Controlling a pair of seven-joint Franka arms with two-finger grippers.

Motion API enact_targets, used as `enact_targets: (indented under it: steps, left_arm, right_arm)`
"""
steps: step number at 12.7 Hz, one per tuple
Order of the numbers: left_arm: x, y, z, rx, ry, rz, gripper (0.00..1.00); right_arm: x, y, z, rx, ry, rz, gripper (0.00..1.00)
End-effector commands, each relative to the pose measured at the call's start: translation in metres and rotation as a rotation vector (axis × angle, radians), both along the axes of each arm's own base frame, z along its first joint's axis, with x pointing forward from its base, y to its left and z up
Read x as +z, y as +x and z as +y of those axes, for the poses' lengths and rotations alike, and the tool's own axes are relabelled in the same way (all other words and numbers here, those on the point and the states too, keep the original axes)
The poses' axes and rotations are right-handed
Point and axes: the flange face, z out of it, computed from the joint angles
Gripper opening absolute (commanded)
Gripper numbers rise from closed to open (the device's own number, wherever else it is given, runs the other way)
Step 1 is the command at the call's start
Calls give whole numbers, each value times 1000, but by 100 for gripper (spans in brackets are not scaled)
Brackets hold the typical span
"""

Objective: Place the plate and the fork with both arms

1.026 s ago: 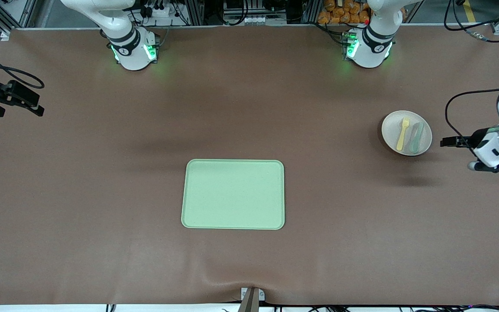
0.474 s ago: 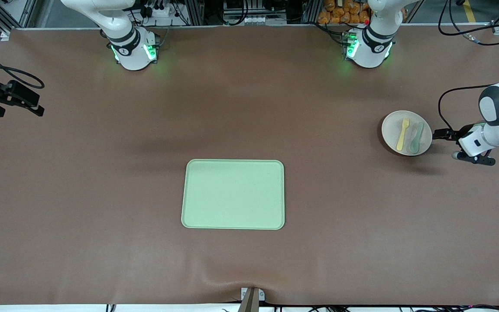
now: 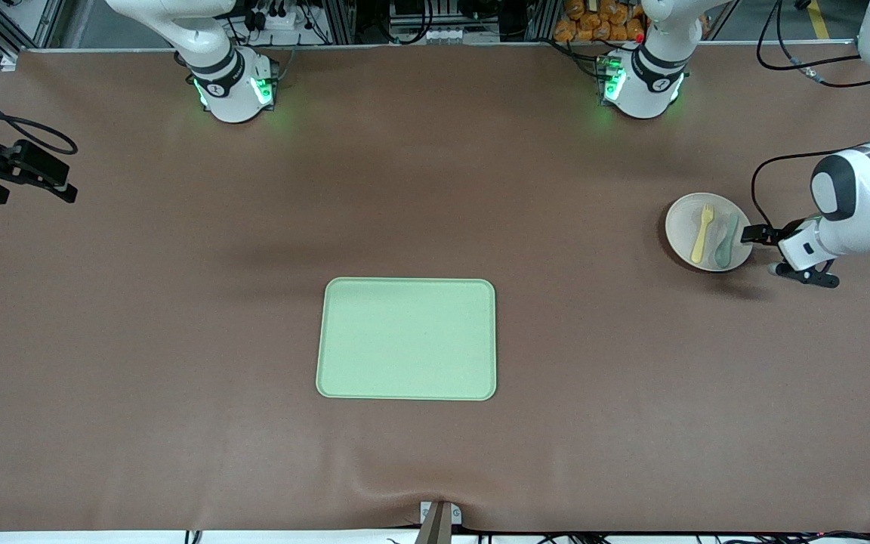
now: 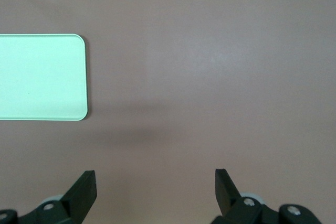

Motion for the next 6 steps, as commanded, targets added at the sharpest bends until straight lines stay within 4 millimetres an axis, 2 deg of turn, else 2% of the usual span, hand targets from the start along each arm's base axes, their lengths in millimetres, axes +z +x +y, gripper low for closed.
enact_targets:
  steps: [1,6]
  left_arm:
    - [-2,-5,0,-27,6,-1,100]
    - [-7,-6,-1,-29,2,8,100]
  right_arm:
    - [3,-5,0,8,14,-1,100]
    - [2,-6,0,8,14,2,100]
